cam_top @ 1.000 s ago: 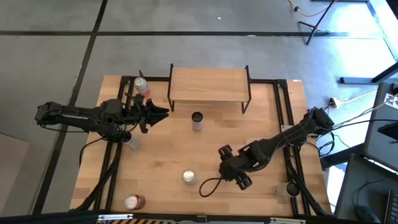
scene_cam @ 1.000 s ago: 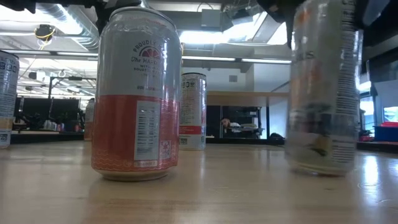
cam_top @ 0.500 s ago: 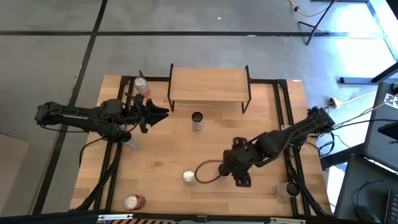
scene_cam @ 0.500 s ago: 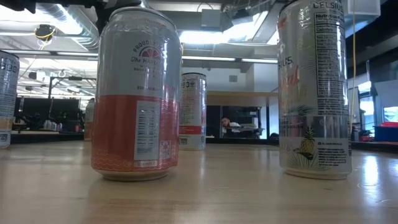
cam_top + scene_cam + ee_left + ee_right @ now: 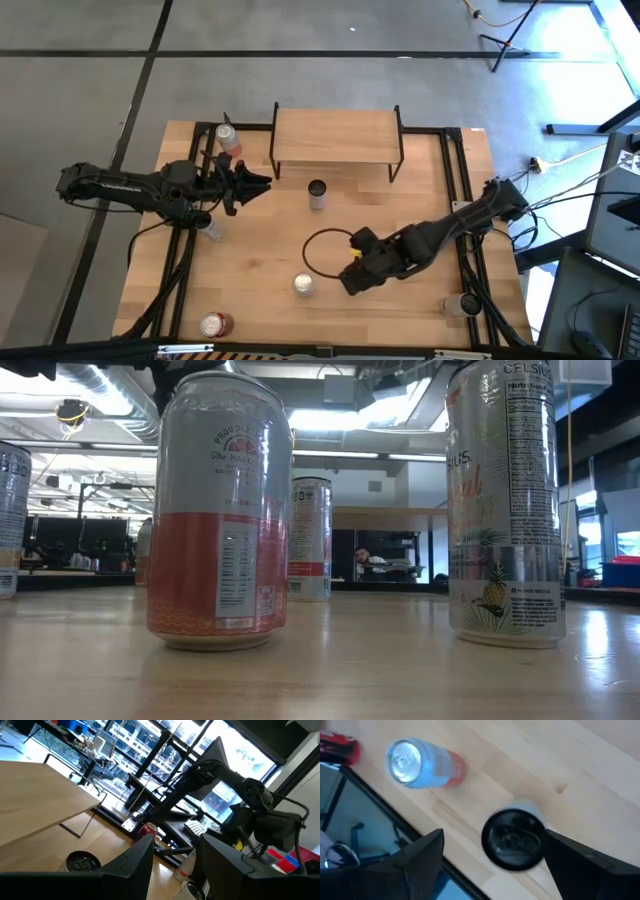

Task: Place canned beverage on shelf
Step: Put the right white and yellow soda can on the shelf

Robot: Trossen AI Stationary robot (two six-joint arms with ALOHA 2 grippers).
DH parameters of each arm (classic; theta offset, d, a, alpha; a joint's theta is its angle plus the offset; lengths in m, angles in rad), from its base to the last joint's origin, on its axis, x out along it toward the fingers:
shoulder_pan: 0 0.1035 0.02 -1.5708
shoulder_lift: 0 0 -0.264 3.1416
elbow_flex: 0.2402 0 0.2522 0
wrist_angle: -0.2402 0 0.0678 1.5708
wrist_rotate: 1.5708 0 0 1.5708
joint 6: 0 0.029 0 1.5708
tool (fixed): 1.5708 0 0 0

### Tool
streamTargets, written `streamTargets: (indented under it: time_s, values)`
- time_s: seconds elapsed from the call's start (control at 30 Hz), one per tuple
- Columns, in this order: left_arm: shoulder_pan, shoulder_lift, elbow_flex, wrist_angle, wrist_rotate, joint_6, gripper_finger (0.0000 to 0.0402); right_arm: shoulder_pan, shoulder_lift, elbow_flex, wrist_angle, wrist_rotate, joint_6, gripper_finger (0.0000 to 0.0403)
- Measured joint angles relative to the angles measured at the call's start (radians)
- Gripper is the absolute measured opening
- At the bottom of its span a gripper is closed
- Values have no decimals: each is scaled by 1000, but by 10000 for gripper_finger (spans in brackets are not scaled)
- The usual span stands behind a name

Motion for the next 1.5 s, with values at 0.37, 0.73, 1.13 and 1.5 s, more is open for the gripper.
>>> streamTargets:
  time_s: [0.37,0.73,1.13,1.5]
  values:
    - [-1,0,0,0,76,1,157,0,39,0,-52,7,43,318]
    - [-1,0,0,0,76,1,157,0,40,49,-101,16,43,318]
    - [-1,0,0,1,76,-21,157,1,47,57,-128,40,50,318]
    - [0,0,0,-2,76,-23,157,2,80,29,-120,59,38,318]
